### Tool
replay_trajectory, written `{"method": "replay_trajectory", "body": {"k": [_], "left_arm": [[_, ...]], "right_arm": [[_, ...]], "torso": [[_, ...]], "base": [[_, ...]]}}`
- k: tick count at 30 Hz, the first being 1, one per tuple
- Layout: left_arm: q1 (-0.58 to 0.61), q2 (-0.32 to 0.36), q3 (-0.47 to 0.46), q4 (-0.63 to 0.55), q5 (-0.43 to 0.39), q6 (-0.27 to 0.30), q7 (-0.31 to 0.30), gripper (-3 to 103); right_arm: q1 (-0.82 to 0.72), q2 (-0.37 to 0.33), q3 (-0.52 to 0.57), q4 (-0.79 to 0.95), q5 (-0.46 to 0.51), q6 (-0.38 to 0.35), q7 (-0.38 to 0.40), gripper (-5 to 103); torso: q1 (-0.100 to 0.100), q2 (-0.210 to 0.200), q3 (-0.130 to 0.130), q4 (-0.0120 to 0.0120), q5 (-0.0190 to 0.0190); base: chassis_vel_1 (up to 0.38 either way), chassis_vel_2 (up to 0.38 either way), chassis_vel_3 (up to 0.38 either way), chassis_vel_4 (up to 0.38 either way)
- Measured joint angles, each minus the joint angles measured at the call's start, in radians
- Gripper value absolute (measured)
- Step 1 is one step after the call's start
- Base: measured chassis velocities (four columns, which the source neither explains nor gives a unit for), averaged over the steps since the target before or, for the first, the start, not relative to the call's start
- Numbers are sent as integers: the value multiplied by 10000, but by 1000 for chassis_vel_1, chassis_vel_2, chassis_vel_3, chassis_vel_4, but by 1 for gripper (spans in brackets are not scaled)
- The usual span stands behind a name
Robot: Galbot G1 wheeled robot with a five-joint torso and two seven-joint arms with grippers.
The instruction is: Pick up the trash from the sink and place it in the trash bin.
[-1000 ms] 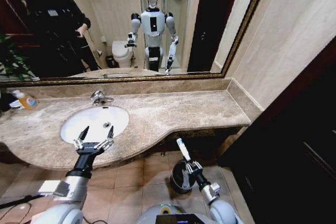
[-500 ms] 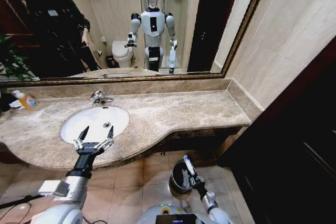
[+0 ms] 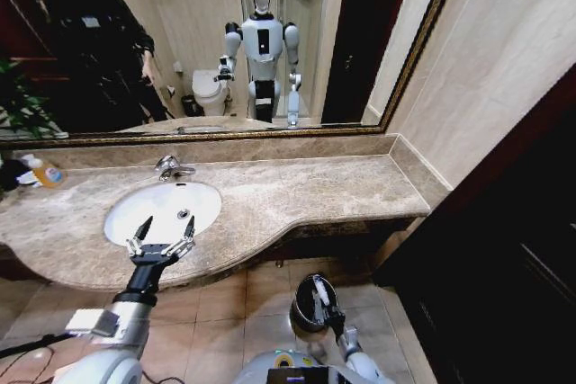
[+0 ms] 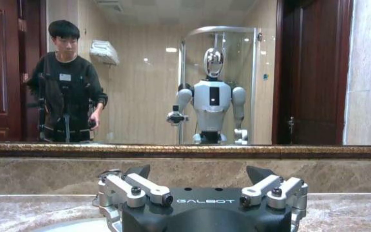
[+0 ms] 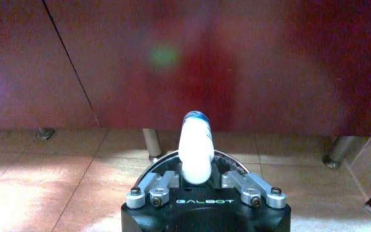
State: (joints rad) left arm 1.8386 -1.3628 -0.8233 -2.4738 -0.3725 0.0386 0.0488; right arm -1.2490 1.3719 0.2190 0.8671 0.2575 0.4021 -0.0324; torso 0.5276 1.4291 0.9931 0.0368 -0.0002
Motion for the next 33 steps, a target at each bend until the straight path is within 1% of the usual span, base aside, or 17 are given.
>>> {"method": "replay_trajectory", "body": {"k": [2, 3, 4, 5, 7, 8, 9, 10, 11, 13, 14, 15, 16, 17, 19, 31, 33], "left_arm": [[0, 0, 0, 0, 0, 0, 0, 100], [0, 0, 0, 0, 0, 0, 0, 100], [0, 0, 0, 0, 0, 0, 0, 100], [0, 0, 0, 0, 0, 0, 0, 100], [0, 0, 0, 0, 0, 0, 0, 100], [0, 0, 0, 0, 0, 0, 0, 100], [0, 0, 0, 0, 0, 0, 0, 100], [0, 0, 0, 0, 0, 0, 0, 100], [0, 0, 0, 0, 0, 0, 0, 100], [0, 0, 0, 0, 0, 0, 0, 100], [0, 0, 0, 0, 0, 0, 0, 100], [0, 0, 0, 0, 0, 0, 0, 100], [0, 0, 0, 0, 0, 1, 0, 100], [0, 0, 0, 0, 0, 1, 0, 100], [0, 0, 0, 0, 1, 0, 0, 100], [0, 0, 0, 0, 0, 0, 0, 100], [0, 0, 0, 0, 1, 0, 0, 100]], "right_arm": [[-20, -7, -3, 19, -10, 59, 30, 41], [-20, -7, -3, 19, -10, 59, 30, 41], [-32, -10, -4, 44, -14, 94, 56, 47], [-53, -17, -6, 89, -16, 115, 83, 47], [-121, -53, -15, 229, -40, 122, 139, 58], [-121, -53, -15, 229, -40, 122, 139, 58], [-139, -79, -17, 267, -72, 126, 151, 63], [-145, -101, -18, 286, -96, 134, 159, 63], [-159, -146, -21, 334, -133, 143, 179, 74], [-174, -177, -23, 379, -140, 144, 187, 74], [-199, -214, -26, 435, -141, 144, 203, 85], [-228, -237, -28, 477, -143, 144, 212, 85], [-255, -253, -30, 505, -143, 144, 216, 90], [-255, -253, -30, 505, -143, 144, 216, 90], [-309, -261, -35, 539, -145, 150, 231, 98], [-535, -302, -57, 941, -286, 206, 548, 100], [-718, -402, -59, 1406, -282, 30, 651, 100]], "torso": [[0, 0, 0, 0, 1], [0, 0, 0, 0, 1], [0, 0, 0, 0, 1], [0, 0, 0, 0, 1], [0, 0, 0, 0, 2], [0, 0, 0, 0, 2], [0, 0, 0, 0, 2], [0, 0, 0, 0, 2], [0, 0, 0, 0, 2], [0, 0, 0, 0, 2], [0, 0, 0, 0, 2], [0, 0, 0, 0, 1], [0, 0, 0, 0, 2], [0, 0, 0, 0, 2], [0, 0, 0, 0, 2], [0, 0, 0, 0, 2], [0, 0, 0, 0, 4]], "base": [[0, 0, 0, 0], [0, 0, 0, 0], [0, 0, 0, 0], [0, 0, 0, 0], [0, 0, 0, 0], [0, 0, 0, 0], [0, 0, 0, 0], [0, 0, 0, 0], [0, 0, 0, 0], [0, 0, 0, 0], [0, 0, 0, 0], [0, 0, 0, 0], [0, 0, 0, 0], [0, 0, 0, 0], [0, 0, 0, 0], [0, 0, 0, 0], [0, 0, 0, 0]]}}
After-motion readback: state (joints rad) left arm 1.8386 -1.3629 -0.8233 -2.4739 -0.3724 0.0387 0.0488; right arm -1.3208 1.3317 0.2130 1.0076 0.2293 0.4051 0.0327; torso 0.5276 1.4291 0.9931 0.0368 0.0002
